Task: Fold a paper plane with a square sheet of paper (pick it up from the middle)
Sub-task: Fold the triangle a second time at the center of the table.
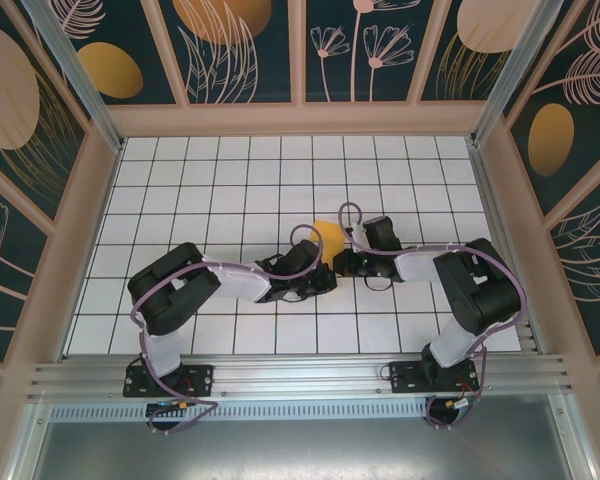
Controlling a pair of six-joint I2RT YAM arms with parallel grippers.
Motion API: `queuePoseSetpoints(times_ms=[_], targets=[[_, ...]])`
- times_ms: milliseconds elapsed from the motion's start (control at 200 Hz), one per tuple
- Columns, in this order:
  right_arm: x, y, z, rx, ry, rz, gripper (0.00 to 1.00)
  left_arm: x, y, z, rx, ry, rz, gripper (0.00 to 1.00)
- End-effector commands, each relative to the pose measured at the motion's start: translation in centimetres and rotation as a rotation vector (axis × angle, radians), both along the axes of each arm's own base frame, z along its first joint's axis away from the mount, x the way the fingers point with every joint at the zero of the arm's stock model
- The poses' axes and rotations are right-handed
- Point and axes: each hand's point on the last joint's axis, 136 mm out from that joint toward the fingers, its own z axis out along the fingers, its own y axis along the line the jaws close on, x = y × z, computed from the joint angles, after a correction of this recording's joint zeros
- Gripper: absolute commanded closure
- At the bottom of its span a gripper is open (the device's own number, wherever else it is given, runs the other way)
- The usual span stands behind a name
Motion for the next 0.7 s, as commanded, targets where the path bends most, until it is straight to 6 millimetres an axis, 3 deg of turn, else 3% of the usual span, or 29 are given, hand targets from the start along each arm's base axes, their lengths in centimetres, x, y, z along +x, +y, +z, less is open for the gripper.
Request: queuePoseSetpoints(times_ms=[0,140,310,500,530,545,615,696], targets=[[0.3,0.1,-0.3,-0.037,-0.007,0.01,0.85,0.6,0.5,3.7,-0.034,-0.104,0.021,0.88],[0.6,0.1,1.0,-0.031,-0.031,0.008,0.71,2.7,3.3,7.0,0.002,-0.21,0.128,0.88],[1.4,-0.6,4.4,-0.031,-0.1,-0.03,0.6,5.6,5.9,7.2,-0.023,-0.18,0.215,0.89],[1.1,-2.2,6.8,-0.036,-0.139,-0.085,0.55,7.2,4.6,6.6,-0.031,-0.164,0.177,0.89],[0.8,-2.1,7.1,-0.021,-0.14,-0.079,0.56,7.4,4.2,6.8,-0.042,-0.163,0.166,0.9],[0.7,-2.0,7.4,-0.008,-0.14,-0.074,0.57,7.4,4.1,5.8,-0.027,-0.145,0.161,0.9],[-0.1,-1.6,7.9,0.037,-0.125,-0.069,0.59,7.6,3.2,5.2,-0.041,-0.131,0.139,0.9],[-0.9,-1.1,8.1,0.078,-0.11,-0.064,0.67,7.7,2.6,4.5,-0.046,-0.117,0.125,0.9]])
